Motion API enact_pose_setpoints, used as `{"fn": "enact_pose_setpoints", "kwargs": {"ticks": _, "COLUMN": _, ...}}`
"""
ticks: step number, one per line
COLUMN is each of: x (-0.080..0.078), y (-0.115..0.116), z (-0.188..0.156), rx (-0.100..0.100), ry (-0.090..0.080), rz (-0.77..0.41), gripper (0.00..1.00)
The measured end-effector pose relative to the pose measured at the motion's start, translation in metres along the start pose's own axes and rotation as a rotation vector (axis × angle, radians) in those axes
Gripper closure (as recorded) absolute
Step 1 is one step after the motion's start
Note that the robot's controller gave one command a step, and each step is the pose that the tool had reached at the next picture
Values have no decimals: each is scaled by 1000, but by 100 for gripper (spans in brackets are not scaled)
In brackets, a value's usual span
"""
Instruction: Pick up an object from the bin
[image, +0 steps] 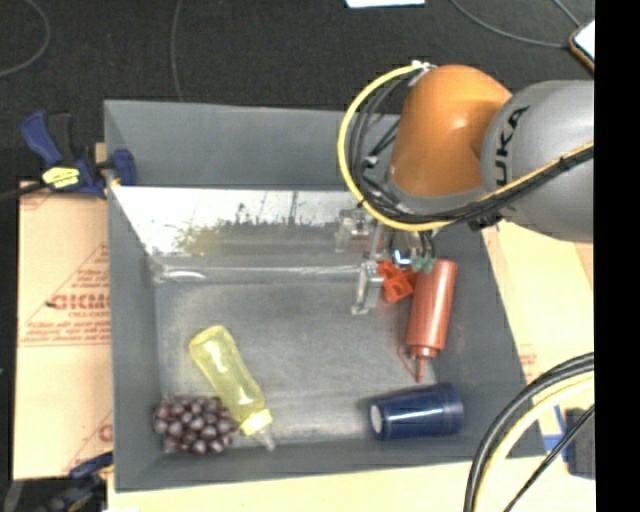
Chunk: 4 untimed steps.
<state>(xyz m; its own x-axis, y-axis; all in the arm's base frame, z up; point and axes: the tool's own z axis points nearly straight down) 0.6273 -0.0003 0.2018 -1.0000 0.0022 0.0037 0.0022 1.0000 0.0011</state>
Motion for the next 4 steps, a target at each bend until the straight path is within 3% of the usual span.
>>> {"fn": "enact_pose_setpoints", "kwargs": {"ticks": 1, "x": -2, "y": 0, "z": -5, "rx": 0, "ry": -9, "rz": 0, "gripper": 0}}
{"fn": "enact_pose_setpoints", "kwargs": {"ticks": 2, "x": -19, "y": -79, "z": 97, "rx": 4, "ry": -11, "rz": -336, "gripper": 0}}
{"fn": "enact_pose_setpoints", "kwargs": {"ticks": 3, "x": -7, "y": -101, "z": 61, "rx": 0, "ry": -20, "rz": 78, "gripper": 0}}
{"fn": "enact_pose_setpoints", "kwargs": {"ticks": 4, "x": 63, "y": -147, "z": 95, "rx": 6, "ry": -10, "rz": -548, "gripper": 0}}
